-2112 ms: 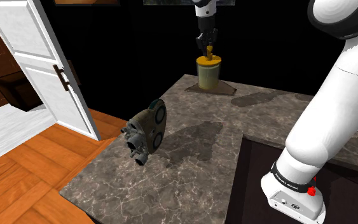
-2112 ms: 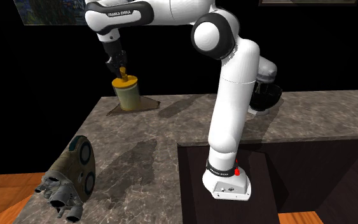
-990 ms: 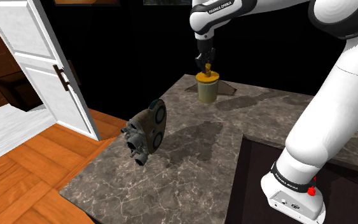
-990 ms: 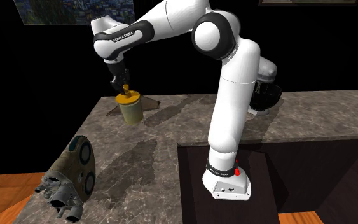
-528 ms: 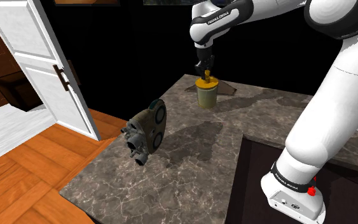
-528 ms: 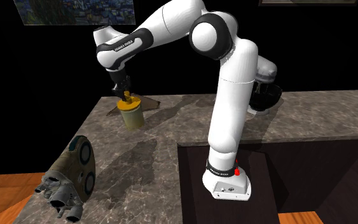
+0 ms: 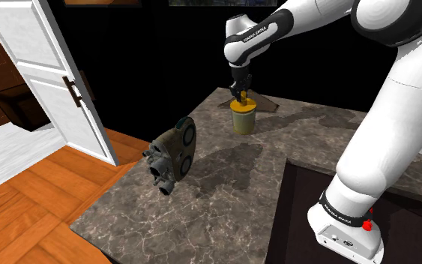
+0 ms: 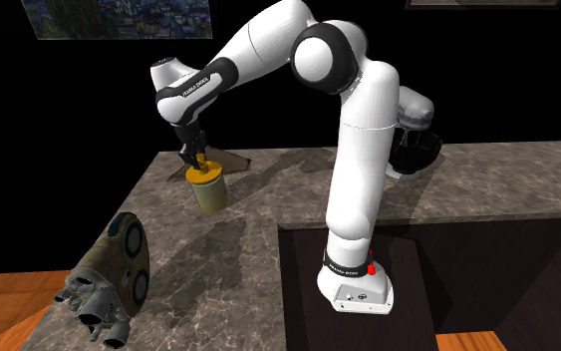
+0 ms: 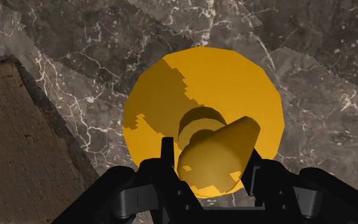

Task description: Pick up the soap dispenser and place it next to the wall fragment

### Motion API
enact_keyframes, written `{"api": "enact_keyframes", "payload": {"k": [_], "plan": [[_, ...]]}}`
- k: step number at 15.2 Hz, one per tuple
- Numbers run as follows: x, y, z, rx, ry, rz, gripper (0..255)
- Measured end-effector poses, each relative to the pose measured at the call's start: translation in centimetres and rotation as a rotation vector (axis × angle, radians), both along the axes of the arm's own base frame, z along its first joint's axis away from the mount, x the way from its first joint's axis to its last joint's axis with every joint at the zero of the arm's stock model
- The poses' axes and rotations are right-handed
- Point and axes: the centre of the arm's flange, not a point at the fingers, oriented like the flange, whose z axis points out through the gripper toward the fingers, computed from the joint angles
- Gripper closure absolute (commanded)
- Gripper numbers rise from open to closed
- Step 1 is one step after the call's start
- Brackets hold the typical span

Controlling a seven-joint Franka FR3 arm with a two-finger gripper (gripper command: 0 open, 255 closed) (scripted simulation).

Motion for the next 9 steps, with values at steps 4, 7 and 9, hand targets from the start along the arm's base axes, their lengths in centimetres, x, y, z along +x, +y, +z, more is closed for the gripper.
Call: {"api": "enact_keyframes", "payload": {"k": [4,7,9], "plan": [[-0.07,0.07,-0.69,0.0,0.0,0.0,255],[-0.08,0.06,-0.72,0.0,0.0,0.0,255],[-0.08,0.05,-0.71,0.0,-0.001,0.0,0]]}}
